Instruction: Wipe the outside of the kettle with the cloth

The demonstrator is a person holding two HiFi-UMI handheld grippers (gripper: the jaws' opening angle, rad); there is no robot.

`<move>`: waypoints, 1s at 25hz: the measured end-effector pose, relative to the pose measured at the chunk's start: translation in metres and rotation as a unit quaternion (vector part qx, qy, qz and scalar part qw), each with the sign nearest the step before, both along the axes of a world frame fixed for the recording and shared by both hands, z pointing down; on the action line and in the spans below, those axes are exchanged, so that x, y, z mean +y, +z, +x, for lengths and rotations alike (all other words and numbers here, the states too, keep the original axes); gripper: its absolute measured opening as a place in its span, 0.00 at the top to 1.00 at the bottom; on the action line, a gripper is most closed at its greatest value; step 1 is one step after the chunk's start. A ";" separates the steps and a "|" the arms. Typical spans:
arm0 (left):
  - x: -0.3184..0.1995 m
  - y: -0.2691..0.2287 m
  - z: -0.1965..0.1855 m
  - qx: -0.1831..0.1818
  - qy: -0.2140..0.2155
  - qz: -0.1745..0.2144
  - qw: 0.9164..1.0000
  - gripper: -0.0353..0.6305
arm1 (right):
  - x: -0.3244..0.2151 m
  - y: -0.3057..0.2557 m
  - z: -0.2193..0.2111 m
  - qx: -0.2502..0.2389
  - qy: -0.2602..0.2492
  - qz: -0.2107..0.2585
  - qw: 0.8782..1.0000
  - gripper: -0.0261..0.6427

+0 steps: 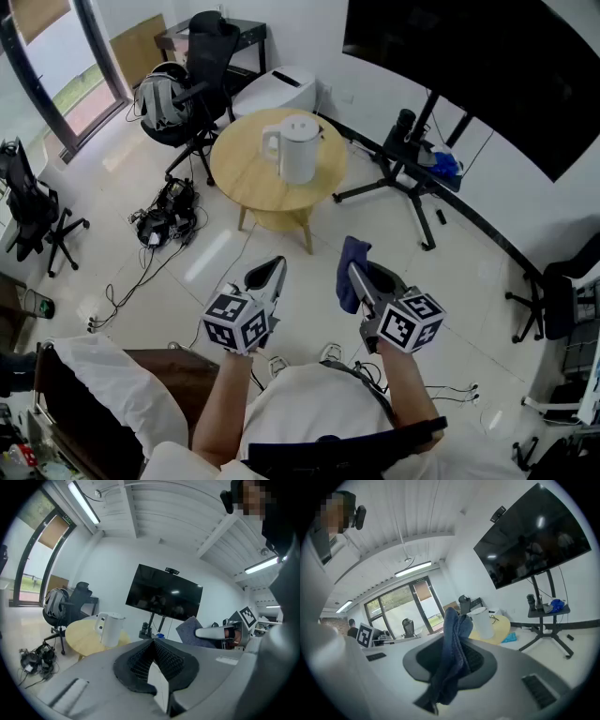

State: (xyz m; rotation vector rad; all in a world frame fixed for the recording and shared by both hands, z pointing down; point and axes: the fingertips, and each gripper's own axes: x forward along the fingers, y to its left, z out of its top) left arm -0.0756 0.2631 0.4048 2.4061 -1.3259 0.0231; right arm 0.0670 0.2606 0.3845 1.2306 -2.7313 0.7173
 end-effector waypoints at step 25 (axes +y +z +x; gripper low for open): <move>-0.026 0.008 0.051 -0.022 0.021 -0.015 0.999 0.94 | -0.022 0.007 0.044 -0.027 0.009 -0.007 1.000 0.84</move>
